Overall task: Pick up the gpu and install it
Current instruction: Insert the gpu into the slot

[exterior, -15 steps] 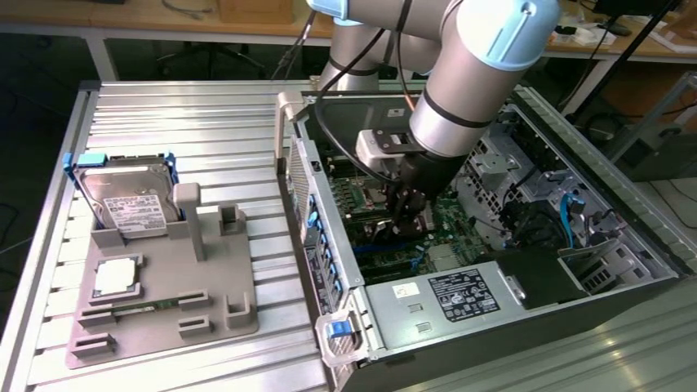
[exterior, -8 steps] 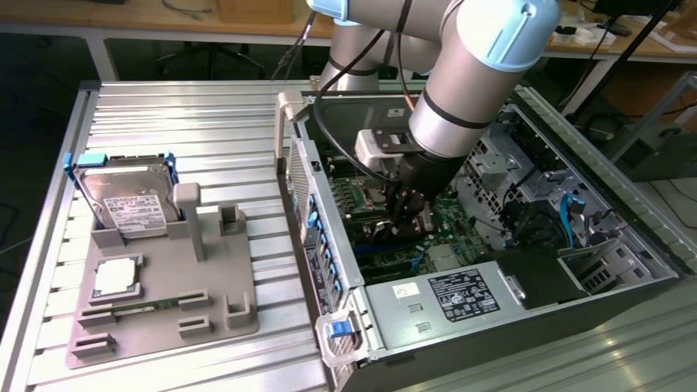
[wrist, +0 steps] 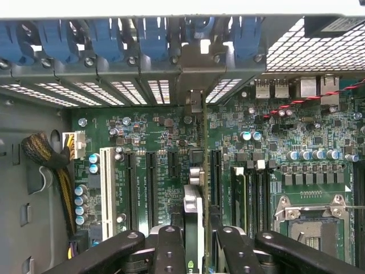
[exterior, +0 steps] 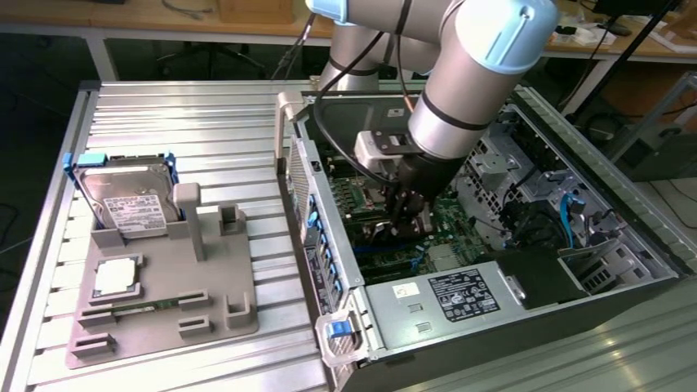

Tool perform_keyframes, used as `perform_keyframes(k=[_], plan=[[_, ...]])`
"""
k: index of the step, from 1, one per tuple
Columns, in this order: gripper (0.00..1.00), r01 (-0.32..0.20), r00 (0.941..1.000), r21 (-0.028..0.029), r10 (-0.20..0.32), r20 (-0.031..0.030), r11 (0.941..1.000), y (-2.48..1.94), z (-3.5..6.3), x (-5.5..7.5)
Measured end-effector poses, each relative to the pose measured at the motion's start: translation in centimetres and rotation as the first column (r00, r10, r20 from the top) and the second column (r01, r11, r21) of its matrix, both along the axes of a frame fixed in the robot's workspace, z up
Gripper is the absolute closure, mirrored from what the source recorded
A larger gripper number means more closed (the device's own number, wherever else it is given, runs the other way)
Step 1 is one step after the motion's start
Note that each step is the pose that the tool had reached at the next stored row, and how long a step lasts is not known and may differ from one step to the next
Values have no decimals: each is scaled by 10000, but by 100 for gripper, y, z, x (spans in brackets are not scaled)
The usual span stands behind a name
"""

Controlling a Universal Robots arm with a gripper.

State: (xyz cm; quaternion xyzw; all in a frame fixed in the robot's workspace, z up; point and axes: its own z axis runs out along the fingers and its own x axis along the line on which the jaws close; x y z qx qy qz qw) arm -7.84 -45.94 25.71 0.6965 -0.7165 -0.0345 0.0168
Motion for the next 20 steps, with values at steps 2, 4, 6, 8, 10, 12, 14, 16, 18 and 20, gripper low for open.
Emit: perform_keyframes(k=[2,4,6,8,10,12,14,16,18,20], plan=[[73,1,10000,1,-1,2,10000,0,-11,0],[73,0,10000,1,0,2,10000,0,-19,-1],[73,0,10000,0,0,0,10000,0,-25,-1],[73,1,10000,-1,-1,-1,10000,0,-36,-2],[73,1,10000,-3,-1,0,10000,0,-51,-3],[73,0,10000,3,0,3,10000,0,-73,-3],[73,0,10000,-6,0,-2,10000,-1,-91,-7],[73,3,10000,14,-3,7,10000,2,-113,-12],[73,1,10000,-1,-1,1,10000,0,-122,-16],[73,-1,10000,-4,1,-2,10000,-1,-124,-17]])
